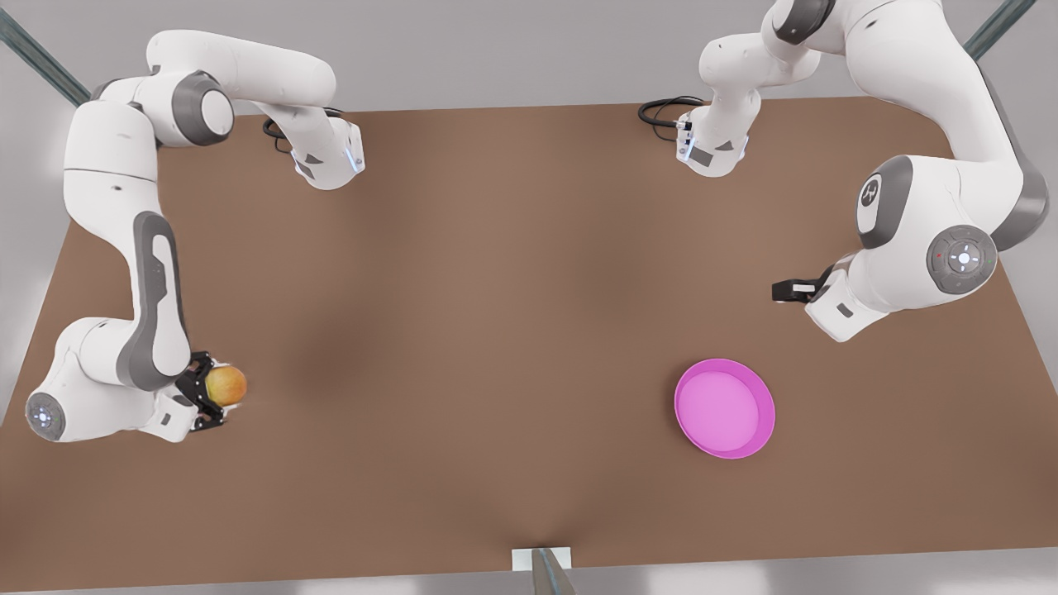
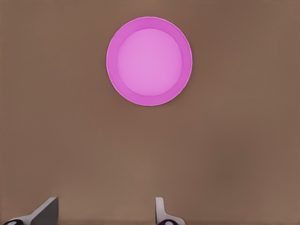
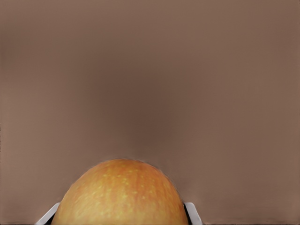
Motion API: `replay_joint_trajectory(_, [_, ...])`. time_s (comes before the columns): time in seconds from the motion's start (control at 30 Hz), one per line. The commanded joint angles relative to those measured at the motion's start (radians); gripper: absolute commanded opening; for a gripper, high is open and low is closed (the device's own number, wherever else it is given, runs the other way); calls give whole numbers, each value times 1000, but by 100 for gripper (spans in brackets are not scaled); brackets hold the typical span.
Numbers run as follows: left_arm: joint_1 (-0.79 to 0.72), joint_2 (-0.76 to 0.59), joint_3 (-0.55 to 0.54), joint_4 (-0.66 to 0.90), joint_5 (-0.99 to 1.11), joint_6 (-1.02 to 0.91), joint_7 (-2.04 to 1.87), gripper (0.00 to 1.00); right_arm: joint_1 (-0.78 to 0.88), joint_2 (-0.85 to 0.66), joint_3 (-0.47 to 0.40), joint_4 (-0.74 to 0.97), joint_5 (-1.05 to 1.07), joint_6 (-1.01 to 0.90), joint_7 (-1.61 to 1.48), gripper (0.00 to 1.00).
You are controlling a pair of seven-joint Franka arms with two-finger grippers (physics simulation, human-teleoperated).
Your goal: Use the left arm to pick up the apple from the plate, transfer it to the gripper of the right arm, and then use the right arm to place it into the bowl
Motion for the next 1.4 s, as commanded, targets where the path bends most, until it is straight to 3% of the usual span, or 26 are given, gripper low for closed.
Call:
replay_joint_trajectory(0.0, [0, -1, 0, 0, 2, -2, -32, 100, -5, 5, -20, 27, -75, -3, -94, 91])
replay_joint_trajectory(0.3, [-3, -1, -5, 0, 29, 12, -27, 100, -11, 53, -123, 56, -75, 179, -180, 93])
replay_joint_trajectory(0.87, [-1, -1, -5, -1, 42, 9, -27, 100, -57, 51, -123, -71, -65, 271, -186, 93])
replay_joint_trajectory(0.9, [-1, -1, -5, -1, 43, 9, -27, 100, -59, 51, -123, -79, -65, 273, -186, 93])
replay_joint_trajectory(0.93, [-1, -1, -5, -1, 43, 9, -29, 100, -62, 50, -123, -82, -63, 273, -186, 100])
replay_joint_trajectory(1.2, [-1, -1, -5, -1, 42, 9, -29, 100, -50, 20, -109, -10, -58, 242, -160, 100])
replay_joint_trajectory(1.23, [-1, -1, -5, -1, 42, 9, -29, 100, -24, 19, -108, 67, -51, 219, -48, 100])
replay_joint_trajectory(1.37, [-1, -1, -5, 0, 43, 9, -26, 100, 67, -72, -106, 76, -9, 113, 1015, 100])
